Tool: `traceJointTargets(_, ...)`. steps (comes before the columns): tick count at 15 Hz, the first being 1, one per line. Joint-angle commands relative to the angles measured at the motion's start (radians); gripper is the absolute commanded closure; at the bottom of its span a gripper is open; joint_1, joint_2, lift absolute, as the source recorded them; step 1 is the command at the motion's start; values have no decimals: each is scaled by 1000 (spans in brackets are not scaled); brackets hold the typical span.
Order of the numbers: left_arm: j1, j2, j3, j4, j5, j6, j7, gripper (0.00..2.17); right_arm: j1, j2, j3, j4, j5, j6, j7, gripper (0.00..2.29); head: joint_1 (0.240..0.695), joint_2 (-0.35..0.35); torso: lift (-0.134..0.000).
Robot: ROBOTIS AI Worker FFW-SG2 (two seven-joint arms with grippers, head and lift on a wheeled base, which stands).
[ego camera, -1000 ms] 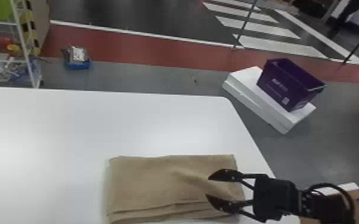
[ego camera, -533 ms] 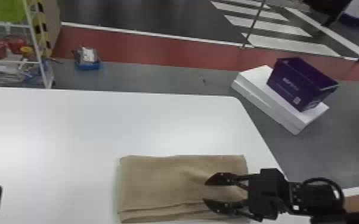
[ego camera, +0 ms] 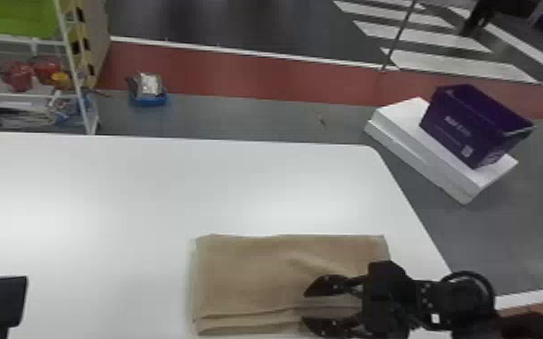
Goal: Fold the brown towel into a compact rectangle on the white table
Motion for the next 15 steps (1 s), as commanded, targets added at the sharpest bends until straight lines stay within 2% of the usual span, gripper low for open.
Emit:
traceJointTargets(1, 0, 0, 2, -1, 0, 0, 0, 208, -17, 1, 22, 16, 12, 7, -7, 701, 695, -249, -123)
traceJointTargets(7, -8, 0, 2, 6, 0, -3, 0, 208, -51, 2, 51, 45, 46, 32, -11, 768, 695, -229, -123)
traceJointTargets(8, -9, 0, 2, 6, 0, -3, 0, 208, -55, 1, 59, 48, 53, 32, -13, 876, 695, -228, -123)
traceJointTargets(9, -11, 0, 2, 6, 0, -3, -2, 208, -60, 2, 60, 48, 55, 38, -13, 1133, 695, -225, -123)
traceJointTargets(12, -14, 0, 8, 8, 0, 0, -3, 208, -63, 1, 65, 39, 49, 47, 9, 1676, 695, -220, -123)
traceJointTargets(15, -22, 0, 9, 11, -11, 0, -3, 208, -11, -9, 60, -86, 12, 100, 9, 1676, 695, -203, -123)
